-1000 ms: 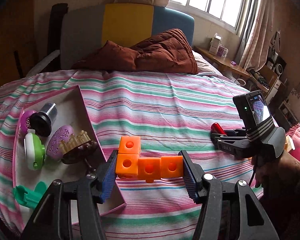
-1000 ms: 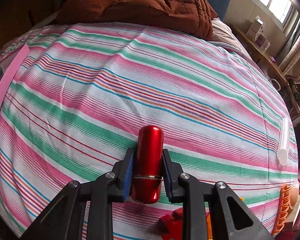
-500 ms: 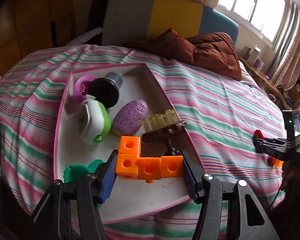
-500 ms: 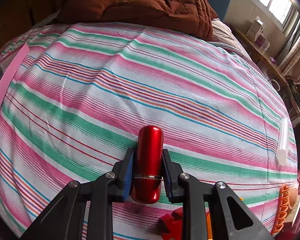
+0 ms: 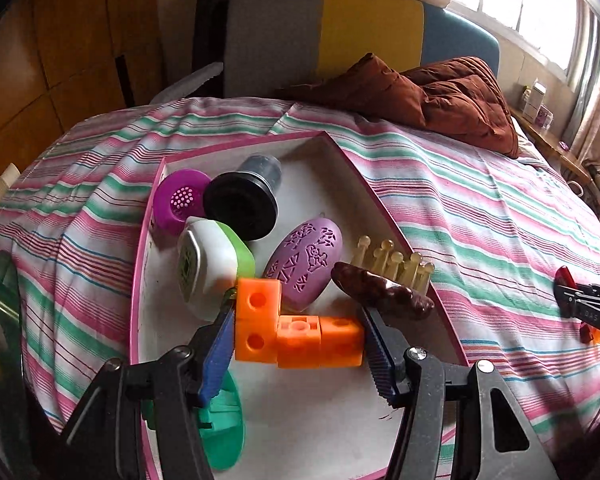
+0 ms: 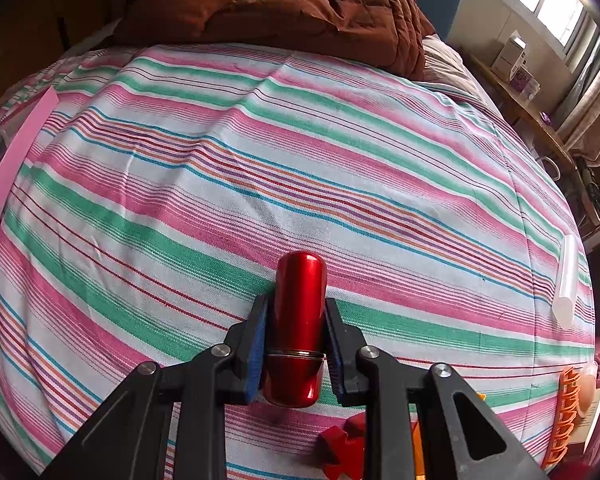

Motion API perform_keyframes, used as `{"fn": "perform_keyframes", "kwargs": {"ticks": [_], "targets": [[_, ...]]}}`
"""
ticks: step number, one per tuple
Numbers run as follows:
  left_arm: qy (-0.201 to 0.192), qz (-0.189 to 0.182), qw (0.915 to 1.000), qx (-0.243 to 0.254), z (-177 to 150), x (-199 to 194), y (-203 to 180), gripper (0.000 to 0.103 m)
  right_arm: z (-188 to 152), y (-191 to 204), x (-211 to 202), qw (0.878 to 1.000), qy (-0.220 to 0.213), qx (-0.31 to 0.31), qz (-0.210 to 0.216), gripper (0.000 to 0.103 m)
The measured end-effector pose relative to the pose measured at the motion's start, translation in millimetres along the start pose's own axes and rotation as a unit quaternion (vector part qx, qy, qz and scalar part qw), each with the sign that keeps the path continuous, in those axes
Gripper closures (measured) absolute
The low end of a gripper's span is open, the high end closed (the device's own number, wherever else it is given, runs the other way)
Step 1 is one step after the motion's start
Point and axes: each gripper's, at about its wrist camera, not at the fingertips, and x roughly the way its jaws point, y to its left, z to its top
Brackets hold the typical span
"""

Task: Organize rigid objects
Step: 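Carry the orange cubes into the tray and open the left gripper while the right holds the cylinder, then withdraw the left gripper from the tray while the right gripper carries the red cylinder toward the tray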

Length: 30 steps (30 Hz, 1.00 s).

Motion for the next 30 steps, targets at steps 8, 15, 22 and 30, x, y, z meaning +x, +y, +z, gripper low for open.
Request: {"fn": "perform_keyframes", "kwargs": {"ticks": [8,15,22,30], "targets": [[-0.007,-0.002,0.9999,-0.008,-1,-6,0,0.04,-1,0,0,1.0,0.0,-0.001,0.0,0.077],[-0.02,-0.006,0.9997,-0.01,-1,-17,-1,0.034,0,0,0,1.0,0.0,-0.004,-0.002,0.077],[-0.031,-0.01,0.9994,-0.009,-2,-29,-4,0.034,1,0,0,1.0,0.0,-0.007,-0.004,0.077],[-0.036,-0.016,0.9992,-0.005,-6,-41,-8,0.034,2,-2,0,1.0,0.003,0.001,0.0,0.078]]}}
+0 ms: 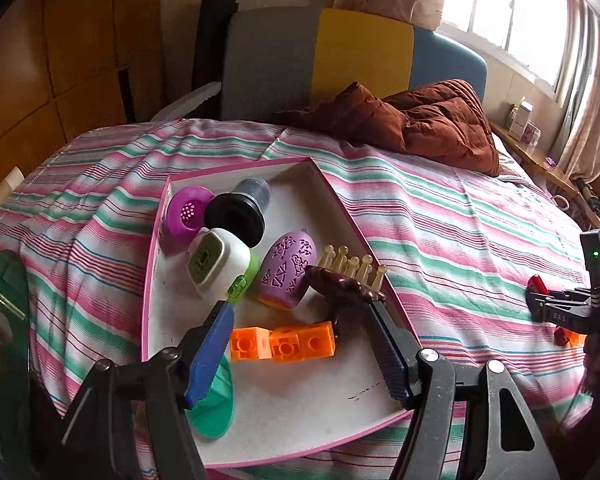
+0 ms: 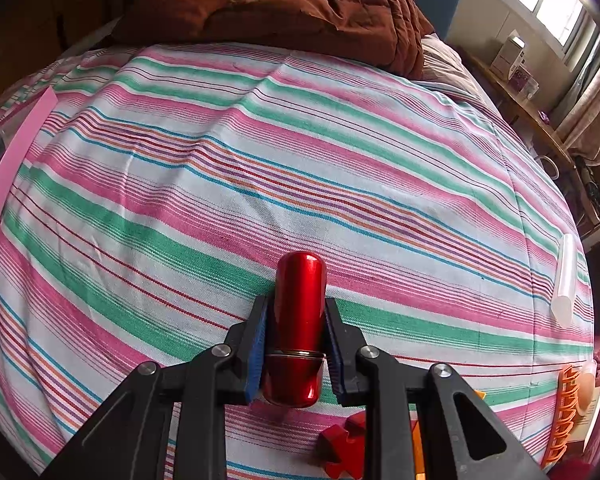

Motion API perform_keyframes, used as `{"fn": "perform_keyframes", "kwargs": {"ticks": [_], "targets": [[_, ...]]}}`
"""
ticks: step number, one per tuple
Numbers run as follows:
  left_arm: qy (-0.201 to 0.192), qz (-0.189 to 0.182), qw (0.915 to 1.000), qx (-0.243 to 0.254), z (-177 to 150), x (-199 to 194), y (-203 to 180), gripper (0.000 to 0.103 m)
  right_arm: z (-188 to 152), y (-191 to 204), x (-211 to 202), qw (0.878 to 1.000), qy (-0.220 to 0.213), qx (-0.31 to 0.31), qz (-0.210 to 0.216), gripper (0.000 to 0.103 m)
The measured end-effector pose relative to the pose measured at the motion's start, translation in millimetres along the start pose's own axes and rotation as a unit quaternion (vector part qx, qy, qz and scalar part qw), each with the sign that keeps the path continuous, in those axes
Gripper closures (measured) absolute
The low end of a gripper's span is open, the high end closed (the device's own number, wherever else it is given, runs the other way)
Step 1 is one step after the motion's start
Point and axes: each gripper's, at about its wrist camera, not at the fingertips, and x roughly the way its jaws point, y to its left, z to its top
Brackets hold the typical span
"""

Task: Organize rigid objects
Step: 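Withdraw the left gripper from the tray while the right gripper carries the red cylinder toward the tray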

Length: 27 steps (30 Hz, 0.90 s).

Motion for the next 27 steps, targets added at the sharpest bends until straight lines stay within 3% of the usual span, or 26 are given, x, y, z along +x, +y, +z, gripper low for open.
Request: {"fn": "perform_keyframes", "kwargs": {"ticks": [11,18,22,27], "targets": [[-0.002,-0.012,0.9999,0.008,-8,-11,-6,0.034,1,-1,-1,0.999,0.017,0.039,0.013,0.077],[-0.004,-0.015,0.9999,0.006,-11,-17,-4,0.034,0,20,-8,0.999,0.013,0.048,0.02,0.078],[-0.006,-0.015,0.9999,0.006,-14,-20,-4,0.034,3,28,-11,0.997,0.011,0.057,0.042,0.078],[-0.004,-0.015,0.9999,0.007,-18,-21,-2,0.034,15,51,-19,0.993,0.003,0.057,0.099,0.077]]}}
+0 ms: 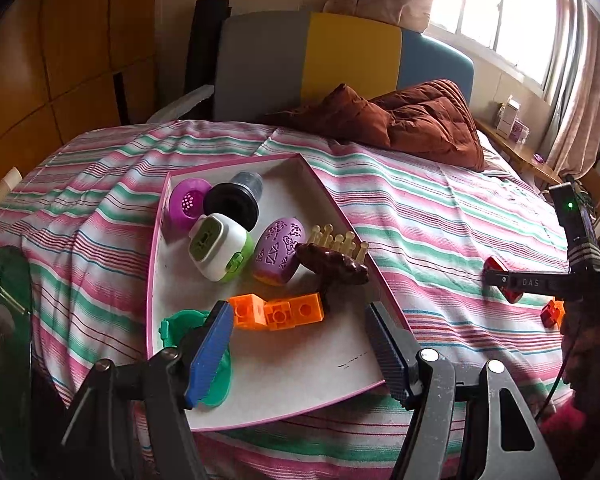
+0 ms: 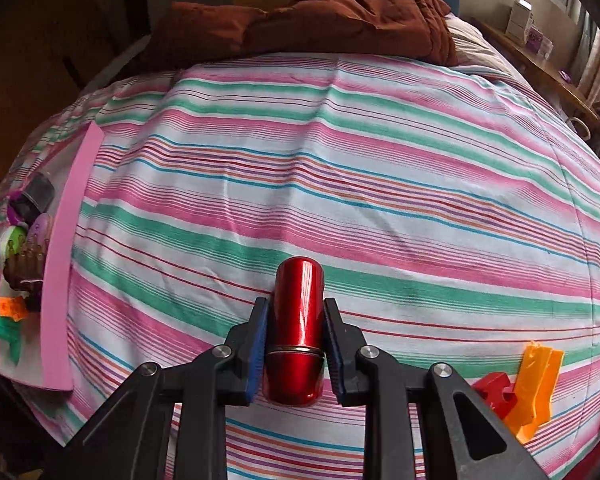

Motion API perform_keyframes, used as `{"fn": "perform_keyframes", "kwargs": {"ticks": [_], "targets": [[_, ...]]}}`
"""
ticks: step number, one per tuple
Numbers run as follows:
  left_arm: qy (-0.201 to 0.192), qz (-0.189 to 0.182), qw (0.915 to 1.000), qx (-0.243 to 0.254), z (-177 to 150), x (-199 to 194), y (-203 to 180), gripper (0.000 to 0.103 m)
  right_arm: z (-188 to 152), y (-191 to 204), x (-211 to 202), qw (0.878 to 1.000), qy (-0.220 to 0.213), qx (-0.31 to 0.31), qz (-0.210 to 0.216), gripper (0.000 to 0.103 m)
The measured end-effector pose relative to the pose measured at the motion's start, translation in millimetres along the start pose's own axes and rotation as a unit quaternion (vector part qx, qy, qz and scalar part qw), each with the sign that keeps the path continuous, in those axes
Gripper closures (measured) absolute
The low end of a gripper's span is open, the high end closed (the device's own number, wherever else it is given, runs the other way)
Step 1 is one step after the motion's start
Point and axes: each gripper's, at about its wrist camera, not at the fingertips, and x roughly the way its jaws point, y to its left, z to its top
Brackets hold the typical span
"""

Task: Organize rigid objects
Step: 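Withdraw the left gripper from the tray while the right gripper carries the red cylinder toward the tray, then lower the red cylinder into the tray and open the right gripper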

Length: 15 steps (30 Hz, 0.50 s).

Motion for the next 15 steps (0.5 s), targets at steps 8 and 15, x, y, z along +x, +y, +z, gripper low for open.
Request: {"fn": "perform_keyframes", "kwargs": {"ticks": [8,15], "targets": [[0.003,-0.004,1.0,-0.006,-6,0,5,0.034,20,72,-16,0.996,-0.032,-0.065,0.059,0.078],[0.004,-0.003,0.9999,-0.015,-11,1,12,0.034,28,138,-45,0.983,-0.064,-0.128,0.115,0.078]]}}
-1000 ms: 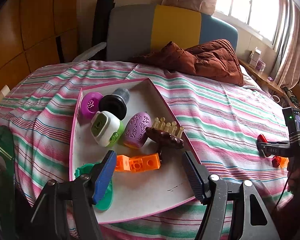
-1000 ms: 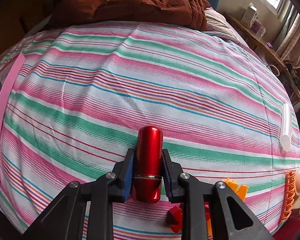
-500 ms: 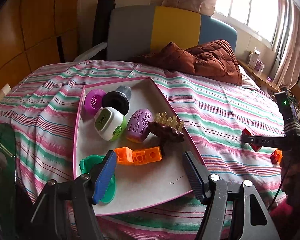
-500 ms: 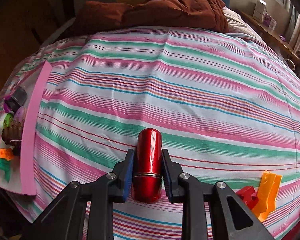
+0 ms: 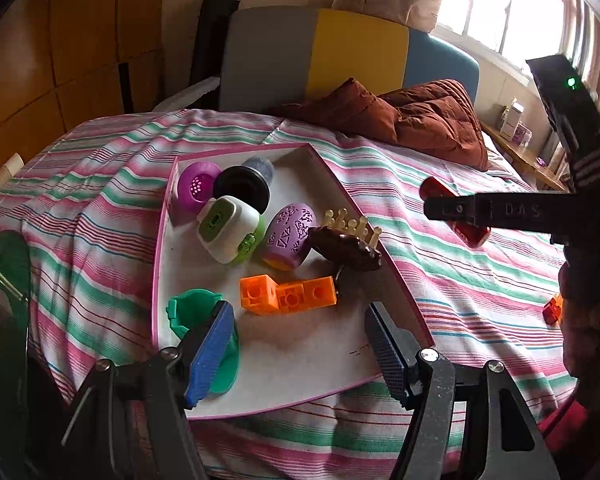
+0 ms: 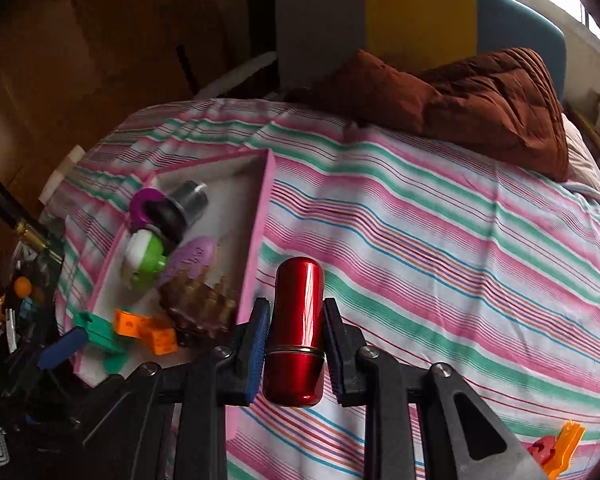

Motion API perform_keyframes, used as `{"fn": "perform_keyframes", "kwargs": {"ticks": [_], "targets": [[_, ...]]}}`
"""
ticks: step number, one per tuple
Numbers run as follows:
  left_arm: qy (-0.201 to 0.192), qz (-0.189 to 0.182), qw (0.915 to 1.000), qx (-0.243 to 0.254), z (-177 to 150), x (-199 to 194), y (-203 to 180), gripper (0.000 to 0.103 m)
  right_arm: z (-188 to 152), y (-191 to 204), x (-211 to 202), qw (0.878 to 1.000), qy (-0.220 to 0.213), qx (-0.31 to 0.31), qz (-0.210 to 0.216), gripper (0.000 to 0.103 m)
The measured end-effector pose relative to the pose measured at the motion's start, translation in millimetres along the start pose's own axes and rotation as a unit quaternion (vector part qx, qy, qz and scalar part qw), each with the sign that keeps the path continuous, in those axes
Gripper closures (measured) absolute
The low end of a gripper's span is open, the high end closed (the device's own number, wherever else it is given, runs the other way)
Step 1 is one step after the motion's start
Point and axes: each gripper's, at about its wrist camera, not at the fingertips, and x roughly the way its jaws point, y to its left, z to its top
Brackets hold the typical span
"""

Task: Organize rigid objects
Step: 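Lower the red cylinder into the tray and open the right gripper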

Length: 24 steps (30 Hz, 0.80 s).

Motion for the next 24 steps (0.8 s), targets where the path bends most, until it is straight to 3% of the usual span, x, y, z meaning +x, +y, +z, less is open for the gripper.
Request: {"fn": "perform_keyframes", "kwargs": {"ticks": [7,18,24], "targets": [[-0.004,0.003,1.0,0.001,-3,-1,2,0.034,30,55,17,0.997,0.004,-0.057,0.049,0.078],[0.01,0.016,0.9997,-0.015,-4,9,16,0.035,48,81,94,0.986,0.097,-0.035,0.133,0.076],[0.012,0.011,0.9998,-0.013,-4,12,15,0.035,43,75,86,0.986,0.076,-0.012,0.148,0.072]]}}
